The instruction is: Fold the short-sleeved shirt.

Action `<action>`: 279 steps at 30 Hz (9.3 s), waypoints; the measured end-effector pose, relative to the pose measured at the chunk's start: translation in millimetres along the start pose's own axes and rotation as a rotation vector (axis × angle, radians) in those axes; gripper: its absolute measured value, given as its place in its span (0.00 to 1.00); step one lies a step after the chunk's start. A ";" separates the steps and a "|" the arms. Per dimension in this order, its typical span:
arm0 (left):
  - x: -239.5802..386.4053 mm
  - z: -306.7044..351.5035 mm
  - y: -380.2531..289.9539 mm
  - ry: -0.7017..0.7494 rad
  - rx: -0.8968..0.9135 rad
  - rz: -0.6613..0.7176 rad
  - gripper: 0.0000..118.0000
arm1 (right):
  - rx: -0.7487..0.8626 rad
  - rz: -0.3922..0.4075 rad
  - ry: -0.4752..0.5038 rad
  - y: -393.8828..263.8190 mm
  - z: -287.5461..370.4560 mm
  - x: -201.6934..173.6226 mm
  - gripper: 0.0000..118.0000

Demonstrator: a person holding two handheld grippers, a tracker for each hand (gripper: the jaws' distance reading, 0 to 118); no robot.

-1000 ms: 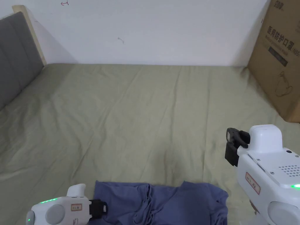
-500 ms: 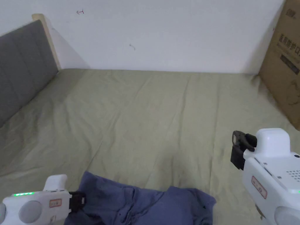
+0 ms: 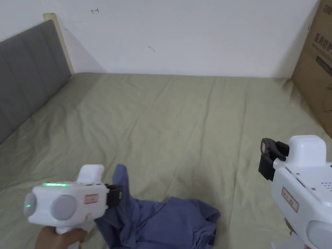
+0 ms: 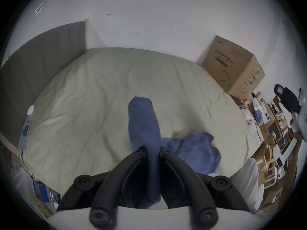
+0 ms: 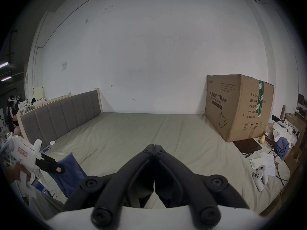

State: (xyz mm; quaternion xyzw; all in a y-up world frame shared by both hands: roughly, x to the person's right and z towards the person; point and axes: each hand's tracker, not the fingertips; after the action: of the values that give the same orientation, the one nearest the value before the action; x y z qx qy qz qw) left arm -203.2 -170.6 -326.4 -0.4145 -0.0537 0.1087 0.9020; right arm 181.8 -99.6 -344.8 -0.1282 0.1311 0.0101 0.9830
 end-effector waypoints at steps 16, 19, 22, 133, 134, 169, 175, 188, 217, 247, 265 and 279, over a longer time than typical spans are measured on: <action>153.6 -130.2 -30.9 -0.075 -0.247 -0.159 0.10 | -0.001 -0.009 -0.060 -6.0 19.1 34.6 0.00; 158.9 -155.1 -41.9 -0.060 -0.309 -0.137 0.10 | -0.007 -0.013 -0.072 -7.9 19.6 38.2 0.00; 162.1 -157.5 -47.5 -0.033 -0.306 -0.152 0.15 | -0.011 -0.018 -0.075 -9.0 20.2 39.4 0.00; 14.5 86.1 20.1 0.200 0.677 -0.116 0.00 | -0.308 -0.045 0.068 -129.7 -66.7 -91.8 0.00; 13.5 85.7 20.0 0.195 0.676 -0.113 0.00 | -0.345 -0.050 0.065 -139.5 -71.7 -94.0 0.00; -30.7 -133.1 -59.5 -0.202 -0.260 0.398 0.64 | -0.570 -0.014 0.081 -217.6 -95.9 -86.6 0.00; -20.9 -131.7 -62.0 -0.234 -0.237 0.390 0.27 | -0.583 -0.020 0.088 -214.1 -97.0 -85.0 0.00; -42.8 -80.2 -21.2 -0.126 -0.095 0.210 0.16 | -0.331 -0.040 0.087 -126.1 -71.9 -61.0 0.00; -359.7 -3.8 50.0 0.381 -0.136 0.354 0.19 | -0.153 0.019 0.048 -54.0 -127.8 -111.0 0.00; -34.9 163.2 120.0 0.380 0.777 -0.004 0.79 | 0.156 0.048 -0.052 75.2 1.3 -40.0 0.00; 94.9 96.2 75.6 0.202 0.888 -0.190 0.00 | 0.274 0.043 -0.154 80.1 47.1 3.6 0.00; 95.3 87.5 67.2 0.146 0.849 -0.185 0.00 | 0.259 0.035 -0.165 70.6 41.6 7.0 0.00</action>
State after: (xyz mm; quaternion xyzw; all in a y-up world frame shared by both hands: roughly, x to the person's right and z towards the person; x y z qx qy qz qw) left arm -137.3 -40.8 -319.9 -0.0069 0.0225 0.0102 0.9997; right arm 195.4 -20.8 -325.4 0.0032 0.0521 0.0207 0.9984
